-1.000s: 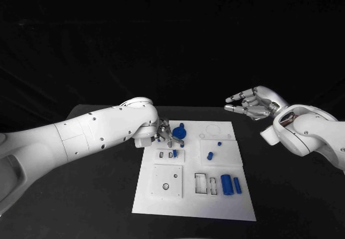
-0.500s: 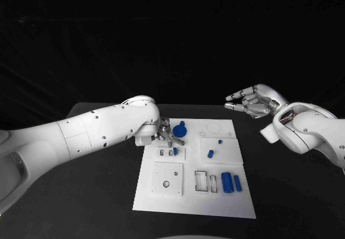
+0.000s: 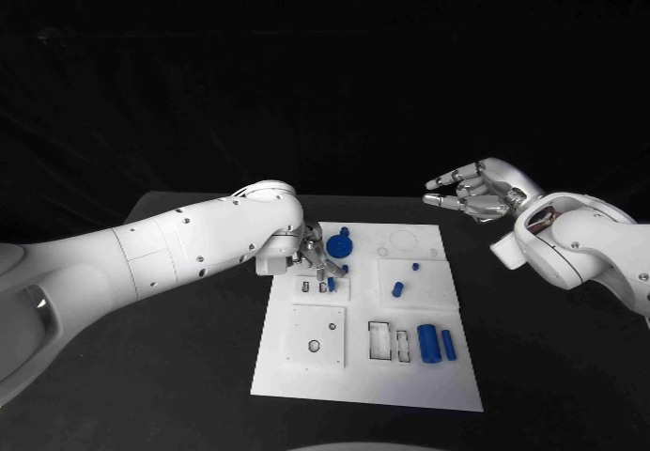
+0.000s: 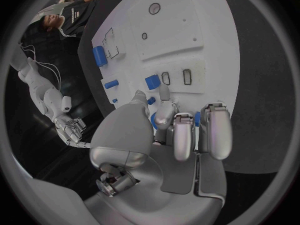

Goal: Assemble the parts on the task board

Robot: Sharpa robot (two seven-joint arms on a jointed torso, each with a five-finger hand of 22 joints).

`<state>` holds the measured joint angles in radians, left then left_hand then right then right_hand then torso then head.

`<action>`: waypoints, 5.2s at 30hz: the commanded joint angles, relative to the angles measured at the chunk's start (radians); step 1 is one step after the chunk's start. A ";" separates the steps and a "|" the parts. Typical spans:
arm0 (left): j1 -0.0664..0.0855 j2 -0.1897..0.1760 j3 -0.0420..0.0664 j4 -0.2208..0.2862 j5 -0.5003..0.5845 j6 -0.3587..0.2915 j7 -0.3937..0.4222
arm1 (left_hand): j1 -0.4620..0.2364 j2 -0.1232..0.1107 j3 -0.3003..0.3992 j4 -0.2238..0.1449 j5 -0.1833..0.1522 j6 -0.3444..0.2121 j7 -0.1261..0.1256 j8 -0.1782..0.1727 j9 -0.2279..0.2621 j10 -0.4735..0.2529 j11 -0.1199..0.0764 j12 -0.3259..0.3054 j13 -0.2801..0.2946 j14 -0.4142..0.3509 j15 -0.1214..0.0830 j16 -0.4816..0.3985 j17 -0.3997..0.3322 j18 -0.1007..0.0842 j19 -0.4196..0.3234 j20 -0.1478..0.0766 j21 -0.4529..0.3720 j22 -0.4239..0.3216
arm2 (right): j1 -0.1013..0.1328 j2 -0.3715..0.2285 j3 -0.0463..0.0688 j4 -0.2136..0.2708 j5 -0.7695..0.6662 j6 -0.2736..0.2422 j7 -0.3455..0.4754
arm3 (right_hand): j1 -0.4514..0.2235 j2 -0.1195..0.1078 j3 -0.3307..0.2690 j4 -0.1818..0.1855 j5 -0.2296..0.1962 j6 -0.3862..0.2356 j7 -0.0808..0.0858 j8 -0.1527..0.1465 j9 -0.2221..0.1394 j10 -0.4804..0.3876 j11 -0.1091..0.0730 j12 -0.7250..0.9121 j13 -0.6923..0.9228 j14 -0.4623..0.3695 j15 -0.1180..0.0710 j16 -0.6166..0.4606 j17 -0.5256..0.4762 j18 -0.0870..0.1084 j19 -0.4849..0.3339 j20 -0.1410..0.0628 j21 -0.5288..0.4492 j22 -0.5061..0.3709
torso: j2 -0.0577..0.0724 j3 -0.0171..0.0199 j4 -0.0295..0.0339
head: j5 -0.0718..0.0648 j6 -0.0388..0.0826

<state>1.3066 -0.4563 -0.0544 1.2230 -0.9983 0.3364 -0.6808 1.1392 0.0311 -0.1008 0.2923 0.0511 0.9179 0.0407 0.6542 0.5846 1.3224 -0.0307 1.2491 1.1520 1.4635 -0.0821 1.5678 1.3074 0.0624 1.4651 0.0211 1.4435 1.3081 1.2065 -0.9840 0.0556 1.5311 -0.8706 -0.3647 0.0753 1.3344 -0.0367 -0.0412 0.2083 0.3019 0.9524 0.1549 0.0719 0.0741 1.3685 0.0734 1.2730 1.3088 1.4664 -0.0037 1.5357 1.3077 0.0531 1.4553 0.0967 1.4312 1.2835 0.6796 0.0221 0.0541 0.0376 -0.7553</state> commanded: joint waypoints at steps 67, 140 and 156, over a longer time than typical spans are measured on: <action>-0.010 -0.092 0.004 0.108 0.078 -0.187 0.029 | 0.084 -0.151 0.762 -0.226 0.234 -0.032 0.012 -0.041 0.073 0.019 0.008 -0.012 0.006 0.107 -0.002 0.003 0.263 -0.018 0.032 0.004 0.006 0.048 | -0.001 0.011 -0.002 -0.018 -0.034 0.031 -0.026 | -0.006 0.008 -0.016 0.003 0.031 0.007 0.000 0.006 0.001 -0.001 -0.005 0.000 0.033 0.089 -0.006 -0.006 0.201 0.007 -0.003 -0.005 -0.008 -0.003 | 0.002 0.0053 0.0058 | -0.005 -0.016; -0.087 -0.109 0.004 0.196 -0.147 -0.174 0.007 | 0.045 -0.157 0.785 -0.231 0.227 -0.018 0.003 -0.017 0.098 0.032 0.002 -0.003 0.015 0.107 -0.007 0.003 0.263 -0.020 0.035 0.000 0.010 0.057 | -0.002 0.013 -0.006 -0.024 -0.060 0.042 -0.068 | -0.027 0.006 -0.033 0.013 0.037 0.007 0.000 0.006 0.001 -0.001 -0.005 0.000 0.031 0.088 -0.006 -0.009 0.197 0.008 -0.004 -0.005 -0.010 -0.007 | 0.002 0.0061 0.0182 | -0.017 -0.036; -0.087 -0.073 0.004 0.138 -0.141 -0.147 0.005 | -0.016 -0.150 0.749 -0.200 0.224 -0.011 -0.006 -0.007 0.110 0.037 -0.005 0.002 0.020 0.107 -0.013 0.003 0.263 -0.021 0.037 -0.006 0.013 0.063 | -0.002 0.014 -0.006 -0.023 -0.063 0.047 -0.069 | -0.029 0.008 -0.036 0.015 0.036 0.008 -0.001 0.007 0.001 -0.001 -0.005 -0.001 0.029 0.088 -0.006 -0.010 0.195 0.008 -0.005 -0.005 -0.012 -0.009 | 0.002 0.0059 0.0175 | -0.013 -0.038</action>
<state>1.2257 -0.5339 -0.0458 1.3696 -1.1453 0.1455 -0.6678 1.1293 -0.1207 0.5878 0.1516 0.2765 0.9008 0.0444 0.6541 0.6961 1.3529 -0.0324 1.2471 1.1710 1.4693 -0.0877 1.5678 1.3076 0.0470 1.4649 0.0213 1.4513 1.3073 1.2055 -0.9715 0.0497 1.5072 -0.9222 -0.3333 0.0060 1.3173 -0.0303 -0.0730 0.2234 0.3366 0.9524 0.1549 0.0719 0.0736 1.3685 0.0734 1.2730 1.3092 1.4664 -0.0037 1.5297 1.3081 0.0531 1.4553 0.0968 1.4232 1.2750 0.6812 0.0284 0.0721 0.0241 -0.7933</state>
